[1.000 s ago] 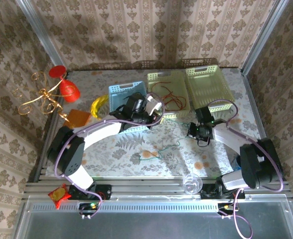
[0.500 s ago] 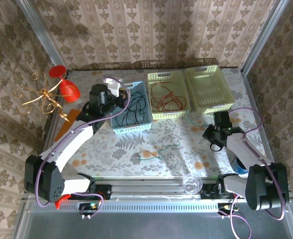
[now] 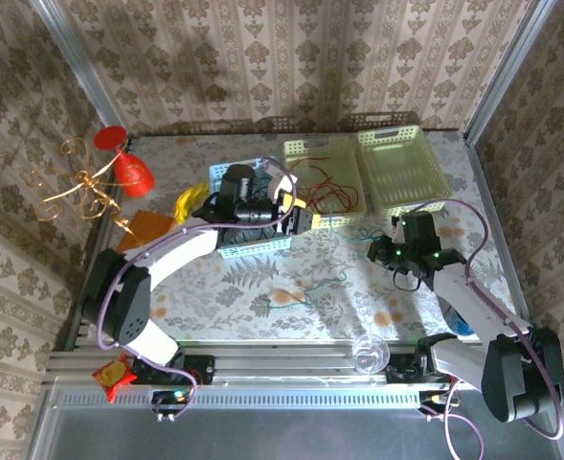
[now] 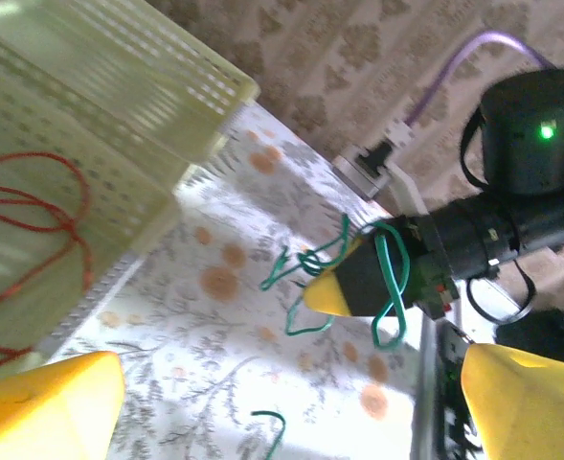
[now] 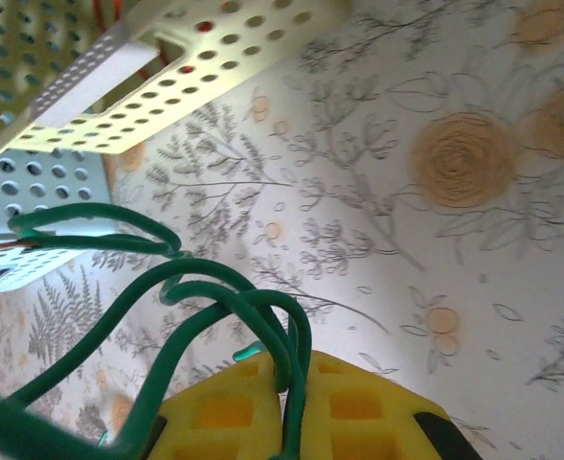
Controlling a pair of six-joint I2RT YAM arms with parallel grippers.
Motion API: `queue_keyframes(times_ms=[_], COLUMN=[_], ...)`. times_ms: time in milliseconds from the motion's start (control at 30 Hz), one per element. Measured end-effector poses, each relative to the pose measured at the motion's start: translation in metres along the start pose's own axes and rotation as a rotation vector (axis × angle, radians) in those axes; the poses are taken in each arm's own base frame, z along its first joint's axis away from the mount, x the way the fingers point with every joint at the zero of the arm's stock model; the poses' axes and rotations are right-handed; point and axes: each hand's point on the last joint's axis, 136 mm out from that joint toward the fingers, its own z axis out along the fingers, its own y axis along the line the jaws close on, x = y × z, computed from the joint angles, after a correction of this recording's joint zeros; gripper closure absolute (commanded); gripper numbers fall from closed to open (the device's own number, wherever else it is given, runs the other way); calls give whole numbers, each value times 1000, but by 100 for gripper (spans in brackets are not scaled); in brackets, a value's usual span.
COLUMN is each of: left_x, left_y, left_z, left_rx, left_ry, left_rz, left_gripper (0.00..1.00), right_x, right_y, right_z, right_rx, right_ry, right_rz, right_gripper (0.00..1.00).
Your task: Untangle the cables
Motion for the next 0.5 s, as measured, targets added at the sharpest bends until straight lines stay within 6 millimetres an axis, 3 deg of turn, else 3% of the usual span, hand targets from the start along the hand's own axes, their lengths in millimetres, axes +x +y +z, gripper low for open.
queue_keyframes(times_ms=[100, 200, 233, 367, 400, 500], left_x=[1, -2, -1, 1, 1, -1], left_y=[-7, -12, -14, -16, -15, -3], left_z=[10, 17, 19, 26, 28, 32], left_rx=[71, 122, 136, 167, 166, 91], left_ry=[12, 18, 22, 34, 36, 13], left_rz=[-16, -25, -29, -43, -45, -48], left_gripper=[7, 16, 23, 91, 100, 100], right_x=[-1, 1, 2, 4, 4, 5], right_y=[11, 16, 17, 20, 20, 19], right_z=[2, 5, 6, 11, 12, 15], right_rx=[-14, -21, -21, -20, -20, -10], right_ry=[11, 24, 28, 37, 39, 43], right_rz=[-31, -54, -57, -68, -70, -74], right_gripper=[92, 92, 92, 93, 93, 93])
